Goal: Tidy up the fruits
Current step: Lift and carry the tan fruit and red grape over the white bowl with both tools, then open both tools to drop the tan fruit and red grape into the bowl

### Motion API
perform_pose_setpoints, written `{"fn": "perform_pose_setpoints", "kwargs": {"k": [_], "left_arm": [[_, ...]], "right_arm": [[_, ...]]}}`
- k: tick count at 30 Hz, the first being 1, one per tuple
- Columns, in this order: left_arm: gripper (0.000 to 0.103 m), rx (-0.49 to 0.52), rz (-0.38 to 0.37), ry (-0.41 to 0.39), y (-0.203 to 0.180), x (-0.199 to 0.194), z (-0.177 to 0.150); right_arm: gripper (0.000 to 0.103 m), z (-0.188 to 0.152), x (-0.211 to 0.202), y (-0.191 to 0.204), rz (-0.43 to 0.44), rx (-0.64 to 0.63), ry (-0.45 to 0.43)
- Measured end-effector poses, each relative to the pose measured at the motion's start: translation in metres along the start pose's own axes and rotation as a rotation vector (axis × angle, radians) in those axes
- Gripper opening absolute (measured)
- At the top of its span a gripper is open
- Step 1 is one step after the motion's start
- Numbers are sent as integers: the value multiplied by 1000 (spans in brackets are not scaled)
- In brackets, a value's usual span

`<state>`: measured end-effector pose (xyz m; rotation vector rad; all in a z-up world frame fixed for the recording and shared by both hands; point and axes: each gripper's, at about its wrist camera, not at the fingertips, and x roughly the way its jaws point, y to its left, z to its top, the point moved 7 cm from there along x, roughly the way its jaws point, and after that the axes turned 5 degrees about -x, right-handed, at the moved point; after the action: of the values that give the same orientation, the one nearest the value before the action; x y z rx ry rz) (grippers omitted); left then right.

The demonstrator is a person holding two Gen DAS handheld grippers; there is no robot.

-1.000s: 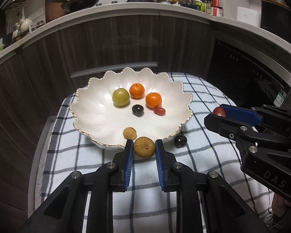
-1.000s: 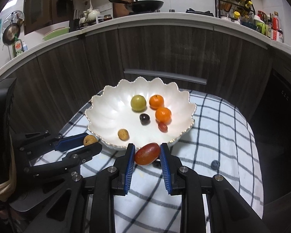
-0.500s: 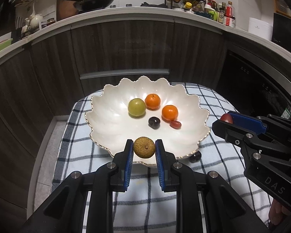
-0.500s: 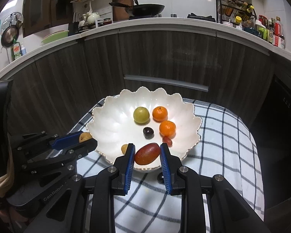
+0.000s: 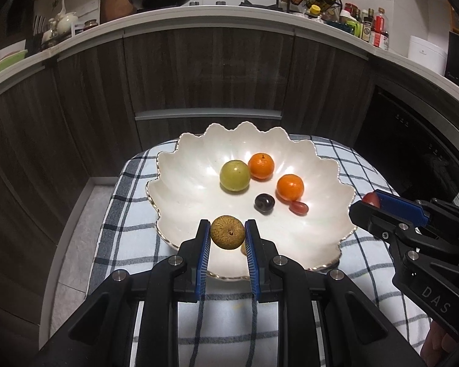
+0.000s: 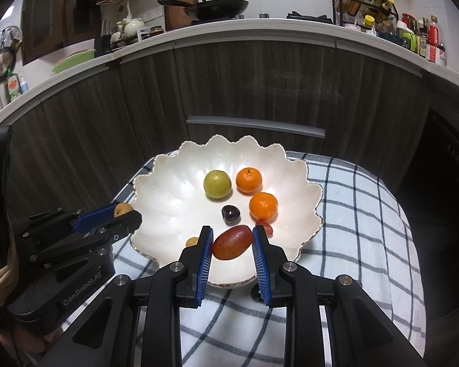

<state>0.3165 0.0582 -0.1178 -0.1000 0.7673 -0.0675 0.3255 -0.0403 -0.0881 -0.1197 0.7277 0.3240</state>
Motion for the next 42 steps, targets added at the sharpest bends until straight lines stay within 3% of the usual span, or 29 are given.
{"fn": "perform_pose_setpoints", "kwargs": {"k": [28, 31, 34, 35, 39, 42], "left_arm": [[24, -35, 23, 51, 15, 46, 7], [31, -35, 19, 43, 15, 45, 9], [46, -35, 28, 30, 17, 42, 11], [51, -39, 31, 28, 18, 41, 11], [63, -49, 30, 15, 21, 36, 13], [69, -45, 33, -5, 19, 29, 15]], "right_arm": [[28, 0, 48, -8, -23, 52, 73], [28, 0, 49, -6, -21, 46, 74], [30, 0, 50, -6, -16, 53, 79], [31, 0, 51, -7, -20, 52, 84], [62, 0, 48, -12, -43, 67, 78], [70, 3, 43, -14, -49, 78, 60]]}}
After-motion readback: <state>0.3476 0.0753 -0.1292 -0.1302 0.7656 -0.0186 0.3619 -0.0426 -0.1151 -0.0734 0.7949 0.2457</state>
